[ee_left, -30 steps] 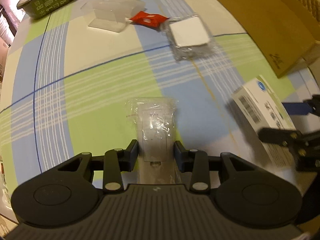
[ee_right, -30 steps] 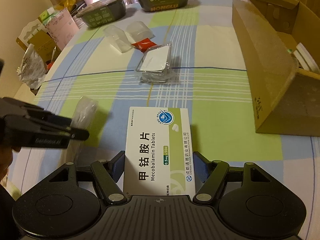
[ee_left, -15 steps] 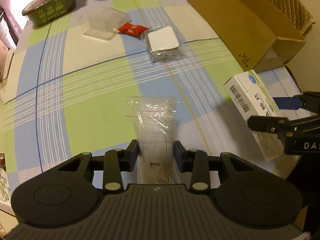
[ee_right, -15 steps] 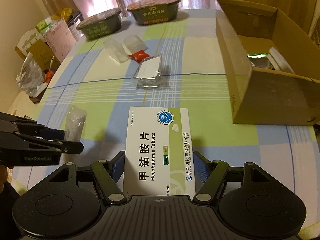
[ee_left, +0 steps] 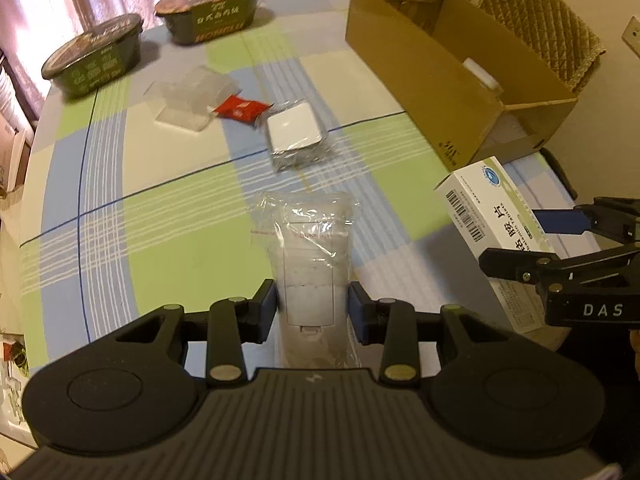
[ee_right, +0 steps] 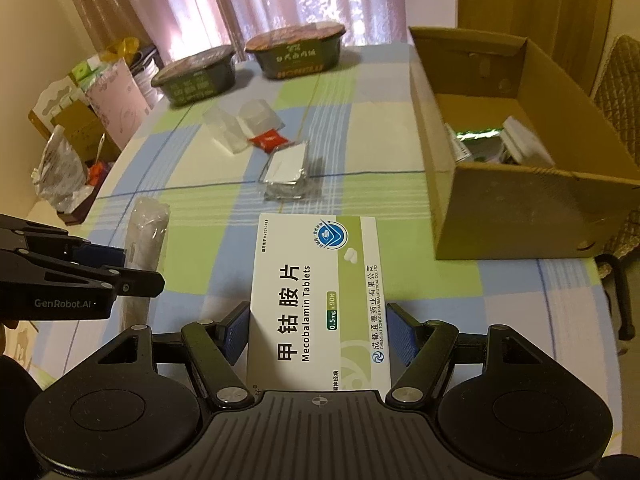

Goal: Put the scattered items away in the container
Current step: 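Carry the bagged device and tablet box over the cardboard box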

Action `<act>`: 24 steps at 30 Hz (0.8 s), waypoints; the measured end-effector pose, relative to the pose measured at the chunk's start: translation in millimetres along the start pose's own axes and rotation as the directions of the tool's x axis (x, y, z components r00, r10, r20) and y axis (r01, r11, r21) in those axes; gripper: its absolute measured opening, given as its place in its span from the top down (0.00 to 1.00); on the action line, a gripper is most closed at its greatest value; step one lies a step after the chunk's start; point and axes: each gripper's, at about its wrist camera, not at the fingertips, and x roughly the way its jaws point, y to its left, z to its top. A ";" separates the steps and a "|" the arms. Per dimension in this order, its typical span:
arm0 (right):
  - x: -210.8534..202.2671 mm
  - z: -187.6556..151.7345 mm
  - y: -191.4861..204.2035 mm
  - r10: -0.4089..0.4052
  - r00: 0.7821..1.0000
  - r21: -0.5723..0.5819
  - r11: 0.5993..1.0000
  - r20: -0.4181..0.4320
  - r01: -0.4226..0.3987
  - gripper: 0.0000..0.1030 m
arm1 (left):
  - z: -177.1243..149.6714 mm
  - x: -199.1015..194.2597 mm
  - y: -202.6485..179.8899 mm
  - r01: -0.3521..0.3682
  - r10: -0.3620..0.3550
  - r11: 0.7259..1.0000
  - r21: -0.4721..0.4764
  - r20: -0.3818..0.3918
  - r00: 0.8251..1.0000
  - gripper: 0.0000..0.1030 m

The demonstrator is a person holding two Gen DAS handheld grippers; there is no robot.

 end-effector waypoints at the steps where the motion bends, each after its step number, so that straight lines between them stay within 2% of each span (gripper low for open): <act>1: -2.9 0.1 -1.4 -0.002 1.000 0.003 1.000 0.005 0.002 0.30 | 0.8 -1.5 -2.6 0.002 -0.002 1.000 0.003 0.003 1.000 0.68; 24: -43.6 -3.4 -29.4 -0.039 0.997 0.044 0.998 0.066 0.036 0.30 | 12.2 -19.0 -52.1 0.035 -0.038 0.996 0.079 0.036 0.999 0.68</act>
